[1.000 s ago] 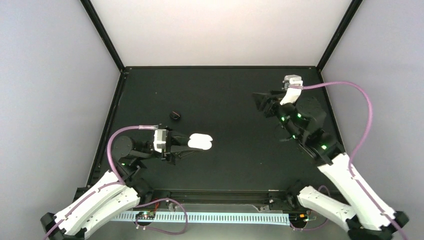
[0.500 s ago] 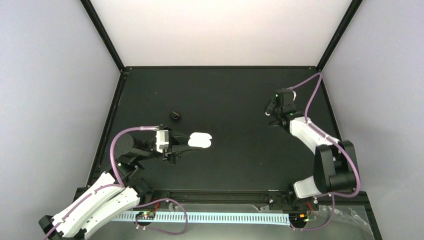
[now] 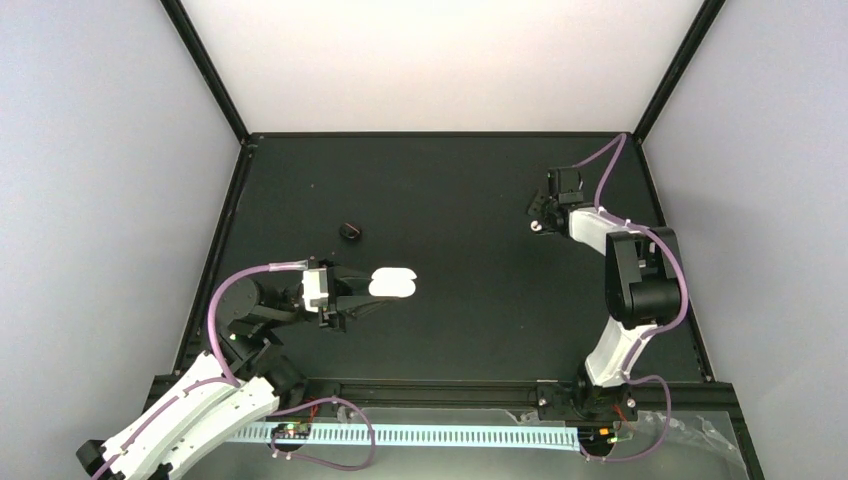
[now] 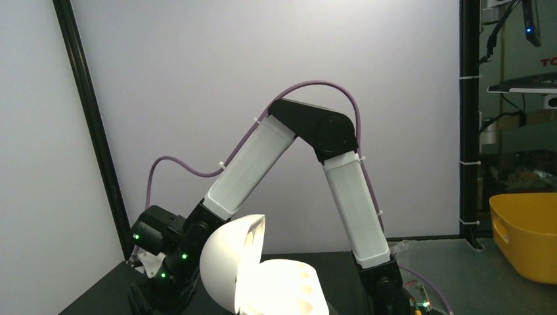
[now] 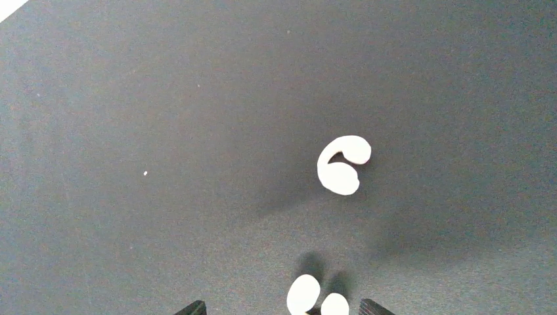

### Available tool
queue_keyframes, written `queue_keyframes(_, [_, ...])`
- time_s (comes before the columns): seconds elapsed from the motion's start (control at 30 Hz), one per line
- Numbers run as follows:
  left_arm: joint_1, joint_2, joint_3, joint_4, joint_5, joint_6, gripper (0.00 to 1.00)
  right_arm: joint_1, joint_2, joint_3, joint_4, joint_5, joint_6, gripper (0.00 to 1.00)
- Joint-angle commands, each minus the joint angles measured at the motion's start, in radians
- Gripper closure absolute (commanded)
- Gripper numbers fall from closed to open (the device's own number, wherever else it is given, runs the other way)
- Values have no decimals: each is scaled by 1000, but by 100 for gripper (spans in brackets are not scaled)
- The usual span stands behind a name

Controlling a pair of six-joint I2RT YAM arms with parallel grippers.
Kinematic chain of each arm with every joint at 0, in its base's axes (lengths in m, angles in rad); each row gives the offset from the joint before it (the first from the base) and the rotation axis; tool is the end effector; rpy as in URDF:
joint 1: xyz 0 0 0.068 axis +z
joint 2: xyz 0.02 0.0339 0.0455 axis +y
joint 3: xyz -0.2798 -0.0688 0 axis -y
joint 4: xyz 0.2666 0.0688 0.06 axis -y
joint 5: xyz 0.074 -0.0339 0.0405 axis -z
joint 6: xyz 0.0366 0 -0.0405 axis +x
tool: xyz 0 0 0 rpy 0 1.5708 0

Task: Insert the wireless bluetooth earbuds into the charging case
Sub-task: Pick up the earbud from the center of the board.

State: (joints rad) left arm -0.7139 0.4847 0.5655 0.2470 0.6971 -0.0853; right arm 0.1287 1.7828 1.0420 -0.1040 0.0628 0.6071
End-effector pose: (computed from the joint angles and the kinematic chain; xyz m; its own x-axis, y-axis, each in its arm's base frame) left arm 0.0828 -0.1028 0.3581 0.1605 -0.2255 -0.9609 0.9787 0.1629 0.1253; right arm 0.3866 0.0477 0.1687 -0.6586 0.4889 -0.5720 0.3518 0.8721 0.3402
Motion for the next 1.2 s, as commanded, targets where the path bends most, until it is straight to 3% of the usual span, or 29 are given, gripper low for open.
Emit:
queue_keyframes(0.0, [0,10,-2,2,-20,15,99,-1,29,22,16,-37,-4,40])
queue_keyframes(0.7, [0,17,-6,18,-17,-5,98,31,57,35,-35,-157,28,43])
queue_keyframes(0.93, [0,4,-9,20,-16,-9,98,39,-3,41,-118,-26,-6,43])
queue_keyframes(1.17, [0,-1,-12,31,-16,-25,98,172,-128,42,-121,335,-100,39])
